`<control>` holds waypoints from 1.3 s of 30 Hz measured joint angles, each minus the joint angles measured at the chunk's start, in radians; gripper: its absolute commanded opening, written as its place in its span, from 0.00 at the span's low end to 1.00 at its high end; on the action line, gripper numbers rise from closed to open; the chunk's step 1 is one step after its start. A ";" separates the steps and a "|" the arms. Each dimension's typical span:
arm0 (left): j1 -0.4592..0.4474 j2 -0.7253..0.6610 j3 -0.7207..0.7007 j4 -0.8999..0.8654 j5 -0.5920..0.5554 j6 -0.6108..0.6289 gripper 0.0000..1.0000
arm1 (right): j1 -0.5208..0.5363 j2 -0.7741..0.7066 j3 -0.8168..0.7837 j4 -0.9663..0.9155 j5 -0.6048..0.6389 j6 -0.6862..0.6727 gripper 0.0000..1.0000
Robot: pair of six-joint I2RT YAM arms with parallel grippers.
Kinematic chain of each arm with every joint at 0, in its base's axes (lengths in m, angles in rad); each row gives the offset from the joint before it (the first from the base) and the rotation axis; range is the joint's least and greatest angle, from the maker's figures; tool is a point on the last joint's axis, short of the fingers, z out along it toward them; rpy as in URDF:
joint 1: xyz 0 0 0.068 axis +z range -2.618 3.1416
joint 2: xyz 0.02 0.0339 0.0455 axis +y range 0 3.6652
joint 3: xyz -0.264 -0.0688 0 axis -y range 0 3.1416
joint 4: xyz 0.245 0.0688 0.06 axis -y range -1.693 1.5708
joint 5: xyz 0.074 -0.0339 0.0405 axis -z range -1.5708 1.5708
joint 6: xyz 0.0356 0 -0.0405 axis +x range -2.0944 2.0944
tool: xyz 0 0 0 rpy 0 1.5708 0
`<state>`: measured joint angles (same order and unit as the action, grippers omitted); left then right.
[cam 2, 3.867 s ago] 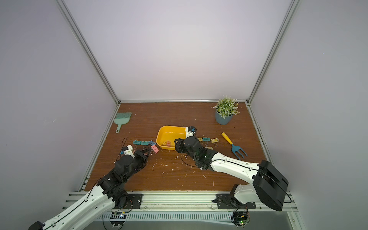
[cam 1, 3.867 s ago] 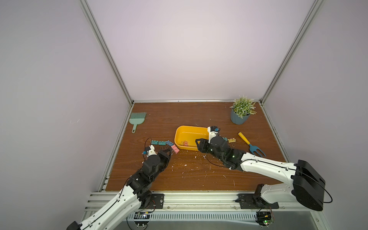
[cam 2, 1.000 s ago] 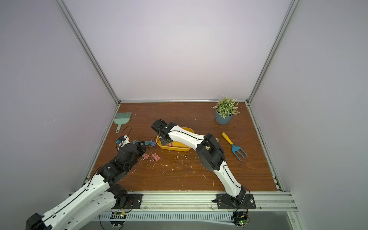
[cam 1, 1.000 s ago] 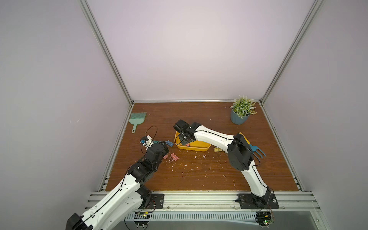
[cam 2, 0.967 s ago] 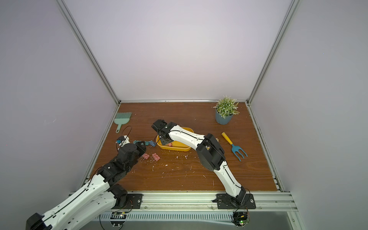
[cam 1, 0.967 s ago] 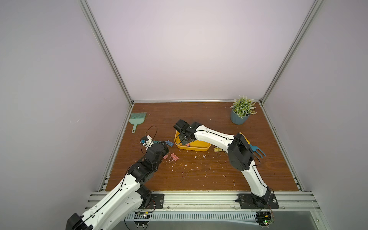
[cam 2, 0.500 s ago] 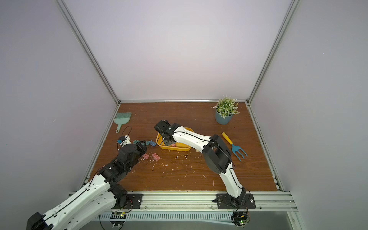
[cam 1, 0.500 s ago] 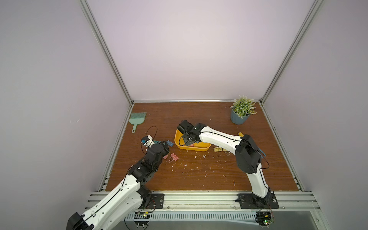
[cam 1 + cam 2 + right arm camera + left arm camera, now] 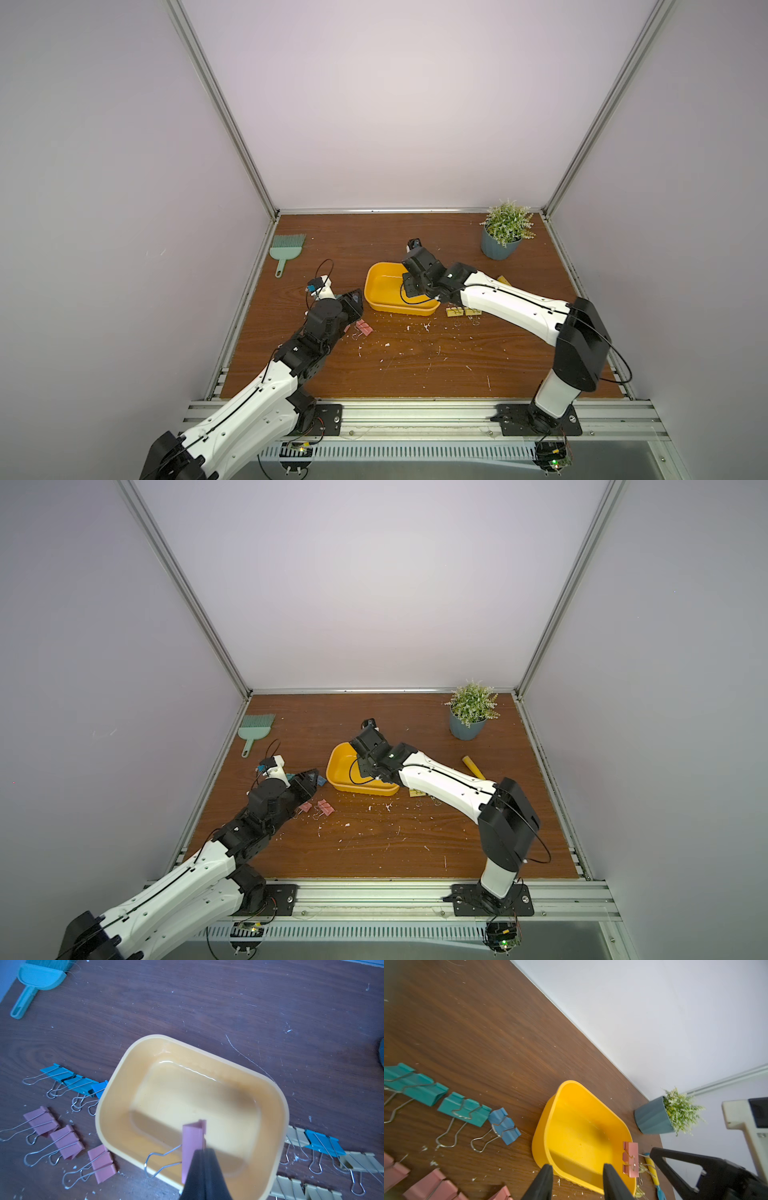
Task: Take out the binder clips from the storage box
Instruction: Place the binder clip at the center of the board.
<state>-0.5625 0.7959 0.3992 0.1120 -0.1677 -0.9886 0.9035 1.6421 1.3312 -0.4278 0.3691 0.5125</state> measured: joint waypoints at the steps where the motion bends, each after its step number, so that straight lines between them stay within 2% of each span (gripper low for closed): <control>1: 0.000 0.018 0.000 0.018 0.023 0.011 0.48 | -0.002 -0.051 -0.053 0.037 -0.009 -0.004 0.00; 9: 0.000 0.144 0.026 0.086 0.162 0.072 0.52 | -0.003 -0.413 -0.416 0.230 -0.005 -0.113 0.00; 18: 0.000 0.303 0.165 0.099 0.285 0.156 0.58 | -0.003 -0.630 -0.557 0.108 0.100 -0.156 0.00; 23: 0.000 0.344 0.178 0.097 0.297 0.171 0.60 | -0.002 -0.613 -0.577 0.039 0.067 -0.145 0.00; 31: 0.000 0.364 0.228 0.043 0.265 0.194 0.61 | -0.002 -0.426 -0.578 -0.102 0.018 -0.058 0.00; 39: 0.001 0.361 0.230 0.013 0.223 0.204 0.61 | 0.046 -0.318 -0.566 -0.099 0.005 -0.069 0.00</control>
<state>-0.5617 1.1568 0.6292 0.1249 0.0555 -0.7849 0.9497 1.3239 0.7654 -0.5270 0.3744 0.4438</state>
